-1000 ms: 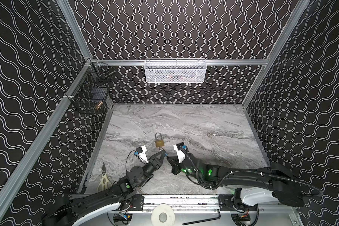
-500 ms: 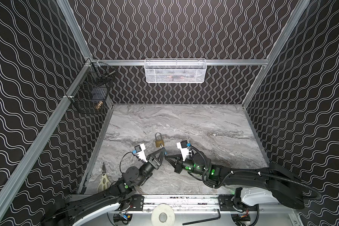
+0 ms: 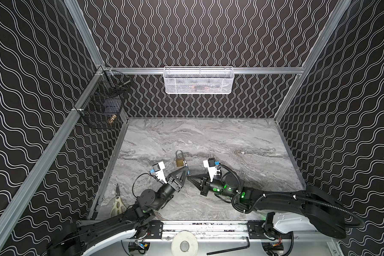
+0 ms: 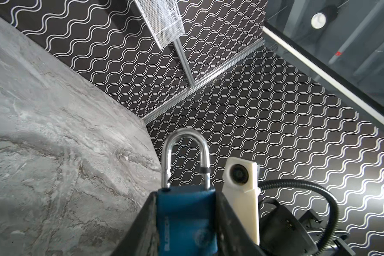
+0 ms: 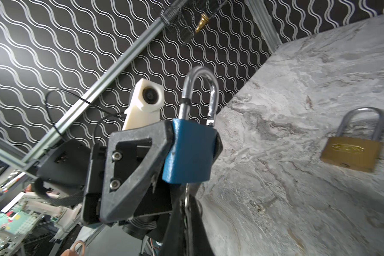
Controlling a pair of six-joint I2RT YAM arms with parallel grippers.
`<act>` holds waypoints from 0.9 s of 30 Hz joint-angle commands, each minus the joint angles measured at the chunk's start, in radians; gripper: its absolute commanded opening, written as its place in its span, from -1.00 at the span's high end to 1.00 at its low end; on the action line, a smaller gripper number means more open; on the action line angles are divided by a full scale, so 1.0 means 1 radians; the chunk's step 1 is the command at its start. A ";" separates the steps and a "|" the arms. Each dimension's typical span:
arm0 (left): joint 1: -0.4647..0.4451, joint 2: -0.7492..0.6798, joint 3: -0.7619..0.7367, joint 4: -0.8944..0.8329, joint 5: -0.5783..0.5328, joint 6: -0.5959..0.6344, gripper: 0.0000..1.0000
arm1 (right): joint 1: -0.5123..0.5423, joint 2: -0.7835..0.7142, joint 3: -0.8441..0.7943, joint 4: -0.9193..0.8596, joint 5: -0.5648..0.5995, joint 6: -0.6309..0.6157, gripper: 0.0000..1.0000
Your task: Unlock with the key
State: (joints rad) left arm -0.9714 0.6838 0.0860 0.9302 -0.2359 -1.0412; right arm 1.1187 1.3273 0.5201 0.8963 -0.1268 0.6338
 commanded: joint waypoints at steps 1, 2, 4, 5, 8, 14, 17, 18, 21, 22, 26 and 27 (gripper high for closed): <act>-0.006 -0.013 0.001 -0.054 0.203 0.009 1.00 | 0.004 0.003 0.016 0.180 -0.135 -0.013 1.00; -0.005 -0.023 0.003 -0.068 0.202 0.011 1.00 | 0.003 0.000 0.015 0.178 -0.129 -0.011 1.00; -0.004 -0.041 0.004 -0.092 0.199 0.014 1.00 | 0.004 -0.006 0.018 0.159 -0.125 -0.019 1.00; -0.004 -0.049 0.006 -0.102 0.194 0.014 1.00 | 0.004 -0.011 0.020 0.135 -0.108 -0.028 1.00; -0.004 -0.072 0.021 -0.159 0.180 0.019 1.00 | 0.011 -0.036 0.072 -0.077 -0.013 -0.071 1.00; 0.001 -0.074 0.094 -0.321 0.160 0.051 1.00 | 0.012 -0.060 0.132 -0.401 0.140 -0.092 0.29; 0.003 -0.082 0.122 -0.396 0.142 0.078 1.00 | 0.012 -0.103 0.091 -0.435 0.170 -0.078 0.17; 0.005 -0.086 0.132 -0.420 0.137 0.090 1.00 | 0.012 -0.118 0.075 -0.441 0.178 -0.075 0.12; 0.018 -0.095 0.165 -0.496 0.129 0.130 1.00 | 0.012 -0.175 0.031 -0.476 0.204 -0.077 0.08; 0.023 -0.097 0.174 -0.516 0.127 0.142 1.00 | 0.012 -0.196 0.021 -0.491 0.211 -0.086 0.05; 0.053 -0.081 0.208 -0.583 0.159 0.196 1.00 | 0.011 -0.287 -0.020 -0.542 0.259 -0.132 0.01; 0.063 -0.076 0.215 -0.583 0.195 0.218 1.00 | 0.005 -0.318 -0.035 -0.534 0.279 -0.140 0.00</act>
State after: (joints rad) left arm -0.9234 0.6022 0.2813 0.3767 -0.0978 -0.9012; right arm 1.1286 1.0554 0.5060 0.3946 0.0772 0.5331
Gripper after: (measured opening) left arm 0.378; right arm 0.495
